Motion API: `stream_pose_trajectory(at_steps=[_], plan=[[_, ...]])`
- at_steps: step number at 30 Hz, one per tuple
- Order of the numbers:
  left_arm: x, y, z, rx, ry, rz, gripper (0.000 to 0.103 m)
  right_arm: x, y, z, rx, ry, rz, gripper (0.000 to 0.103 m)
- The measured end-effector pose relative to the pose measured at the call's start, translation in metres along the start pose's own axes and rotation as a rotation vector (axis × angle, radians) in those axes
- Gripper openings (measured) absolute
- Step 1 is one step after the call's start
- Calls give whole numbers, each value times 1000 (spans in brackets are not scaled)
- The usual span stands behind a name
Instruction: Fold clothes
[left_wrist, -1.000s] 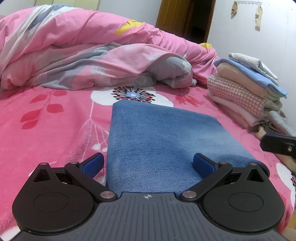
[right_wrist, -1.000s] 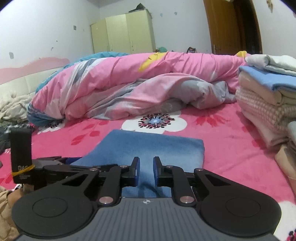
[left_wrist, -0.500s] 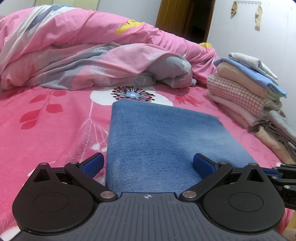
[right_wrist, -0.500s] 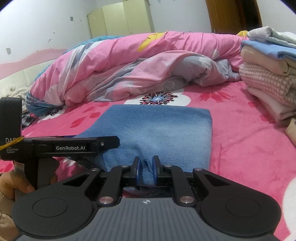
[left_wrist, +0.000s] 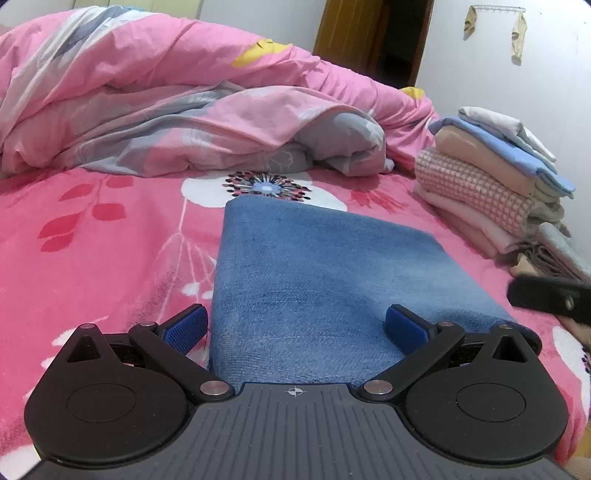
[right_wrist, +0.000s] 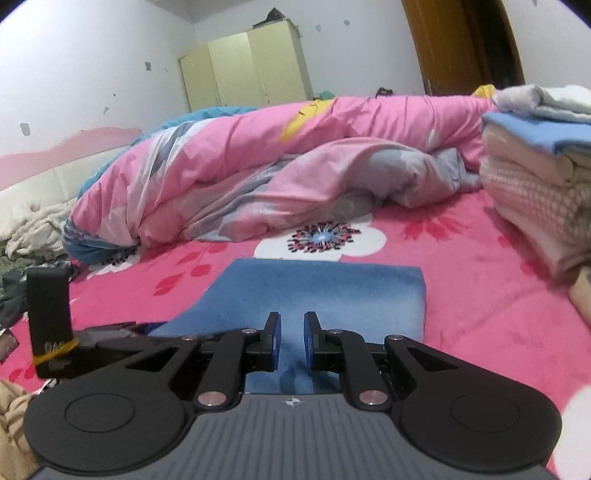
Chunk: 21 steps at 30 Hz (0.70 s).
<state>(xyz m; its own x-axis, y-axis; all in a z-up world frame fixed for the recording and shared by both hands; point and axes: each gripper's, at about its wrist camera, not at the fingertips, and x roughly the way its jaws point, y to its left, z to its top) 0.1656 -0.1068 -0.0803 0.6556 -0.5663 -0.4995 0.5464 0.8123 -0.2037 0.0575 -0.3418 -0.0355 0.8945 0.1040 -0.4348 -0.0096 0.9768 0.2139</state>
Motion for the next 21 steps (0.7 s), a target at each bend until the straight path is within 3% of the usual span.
stream_pose_trajectory(at_steps=[4, 21], plan=[[0, 1, -1, -5, 0, -4, 103, 24, -4, -14, 31, 74, 11, 14], [-18, 4, 4, -37, 4, -17, 103, 20, -1, -34, 11, 46, 1, 14]])
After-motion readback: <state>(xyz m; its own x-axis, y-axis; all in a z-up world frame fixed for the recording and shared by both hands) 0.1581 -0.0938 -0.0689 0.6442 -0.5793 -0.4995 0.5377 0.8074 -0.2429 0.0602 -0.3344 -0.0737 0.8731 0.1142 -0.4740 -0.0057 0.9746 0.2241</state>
